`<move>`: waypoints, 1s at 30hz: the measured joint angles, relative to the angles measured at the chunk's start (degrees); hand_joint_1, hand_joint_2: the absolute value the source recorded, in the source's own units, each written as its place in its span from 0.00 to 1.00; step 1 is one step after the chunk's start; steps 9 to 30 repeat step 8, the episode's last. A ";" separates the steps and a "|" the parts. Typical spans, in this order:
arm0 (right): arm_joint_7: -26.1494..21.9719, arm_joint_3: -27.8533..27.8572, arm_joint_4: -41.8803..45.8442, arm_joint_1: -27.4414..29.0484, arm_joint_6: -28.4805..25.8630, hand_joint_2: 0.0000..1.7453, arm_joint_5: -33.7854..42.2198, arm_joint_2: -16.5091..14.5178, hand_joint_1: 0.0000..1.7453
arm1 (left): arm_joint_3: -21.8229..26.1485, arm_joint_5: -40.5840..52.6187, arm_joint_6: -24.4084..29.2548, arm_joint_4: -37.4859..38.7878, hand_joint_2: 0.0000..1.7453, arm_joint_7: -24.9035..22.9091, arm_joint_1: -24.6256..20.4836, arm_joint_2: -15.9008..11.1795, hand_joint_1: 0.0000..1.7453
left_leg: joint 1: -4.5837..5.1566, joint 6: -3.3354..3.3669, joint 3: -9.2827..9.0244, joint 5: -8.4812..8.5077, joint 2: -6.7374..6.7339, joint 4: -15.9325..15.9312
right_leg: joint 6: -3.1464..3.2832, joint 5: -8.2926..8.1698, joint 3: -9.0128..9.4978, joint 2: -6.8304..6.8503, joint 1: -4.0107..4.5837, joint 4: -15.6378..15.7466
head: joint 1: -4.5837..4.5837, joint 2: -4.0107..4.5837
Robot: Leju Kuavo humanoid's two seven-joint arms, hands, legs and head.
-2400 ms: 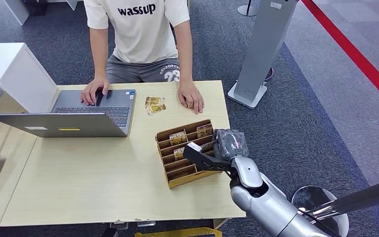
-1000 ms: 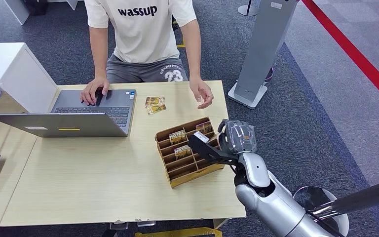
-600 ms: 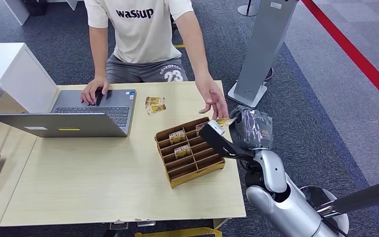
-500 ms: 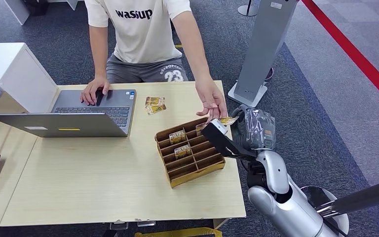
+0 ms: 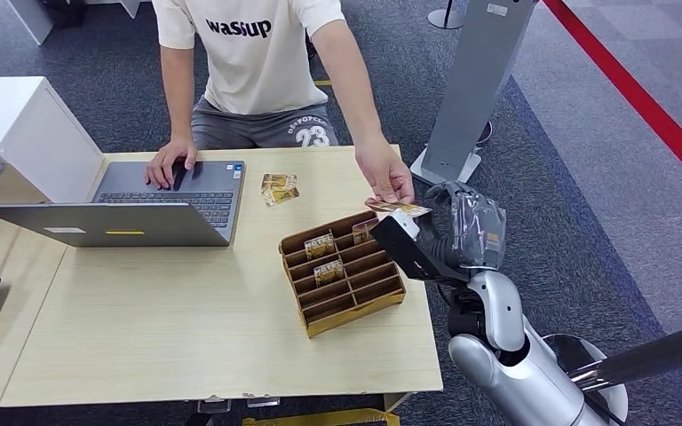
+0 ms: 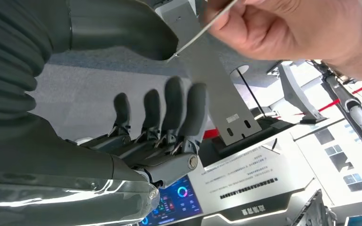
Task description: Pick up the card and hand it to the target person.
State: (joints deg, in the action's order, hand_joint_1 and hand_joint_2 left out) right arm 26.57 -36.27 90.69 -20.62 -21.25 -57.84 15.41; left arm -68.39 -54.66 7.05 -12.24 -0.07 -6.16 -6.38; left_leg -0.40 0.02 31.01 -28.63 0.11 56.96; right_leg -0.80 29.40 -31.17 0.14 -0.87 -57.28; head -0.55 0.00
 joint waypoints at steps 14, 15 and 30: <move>-8.92 0.36 -0.49 0.95 -2.14 1.00 18.65 -0.09 0.00 | 0.00 -0.47 0.40 0.00 0.00 -0.12 0.00 0.00 0.00 | 0.00 0.00 0.00 0.00 0.00 0.00 | 0.00 0.00 0.00 0.00 0.00 0.00 | 0.04 0.00; -8.92 0.36 -0.49 0.95 -2.14 1.00 18.65 -0.09 0.00 | 0.00 -0.47 0.40 0.00 0.00 -0.12 0.00 0.00 0.00 | 0.00 0.00 0.00 0.00 0.00 0.00 | 0.00 0.00 0.00 0.00 0.00 0.00 | 0.04 0.00; -8.92 0.36 -0.49 0.95 -2.14 1.00 18.65 -0.09 0.00 | 0.00 -0.47 0.40 0.00 0.00 -0.12 0.00 0.00 0.00 | 0.00 0.00 0.00 0.00 0.00 0.00 | 0.00 0.00 0.00 0.00 0.00 0.00 | 0.04 0.00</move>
